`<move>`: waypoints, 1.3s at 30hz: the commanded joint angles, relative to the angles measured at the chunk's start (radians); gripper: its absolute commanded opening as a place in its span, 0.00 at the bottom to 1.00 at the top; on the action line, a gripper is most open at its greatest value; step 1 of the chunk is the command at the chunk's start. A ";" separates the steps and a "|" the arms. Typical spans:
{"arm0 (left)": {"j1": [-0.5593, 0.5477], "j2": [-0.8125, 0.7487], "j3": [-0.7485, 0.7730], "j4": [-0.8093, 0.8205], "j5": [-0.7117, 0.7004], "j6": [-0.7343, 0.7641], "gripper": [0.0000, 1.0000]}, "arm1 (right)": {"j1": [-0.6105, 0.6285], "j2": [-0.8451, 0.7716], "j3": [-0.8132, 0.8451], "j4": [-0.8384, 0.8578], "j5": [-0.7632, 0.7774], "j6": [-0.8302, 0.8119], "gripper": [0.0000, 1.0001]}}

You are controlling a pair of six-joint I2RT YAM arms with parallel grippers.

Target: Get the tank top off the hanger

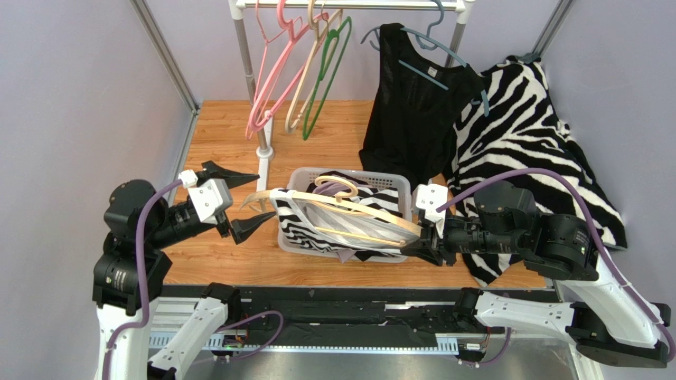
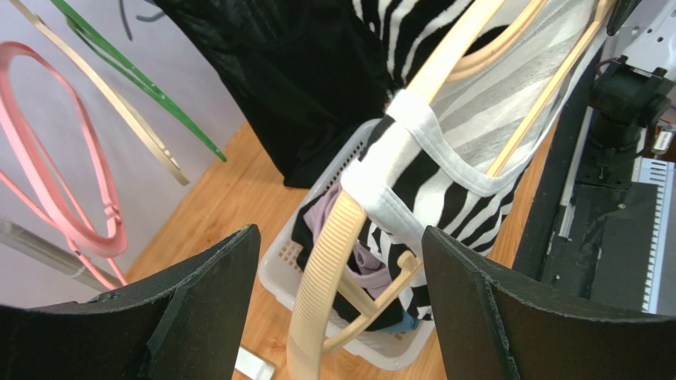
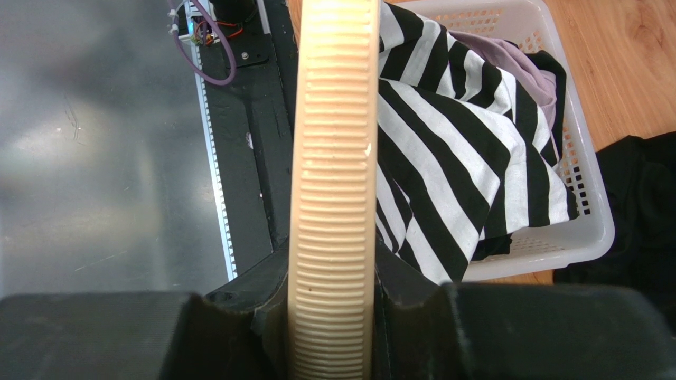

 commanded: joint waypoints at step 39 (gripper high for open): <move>-0.145 0.296 0.229 -0.321 0.350 0.067 0.65 | 0.002 0.223 0.121 0.125 -0.088 -0.057 0.00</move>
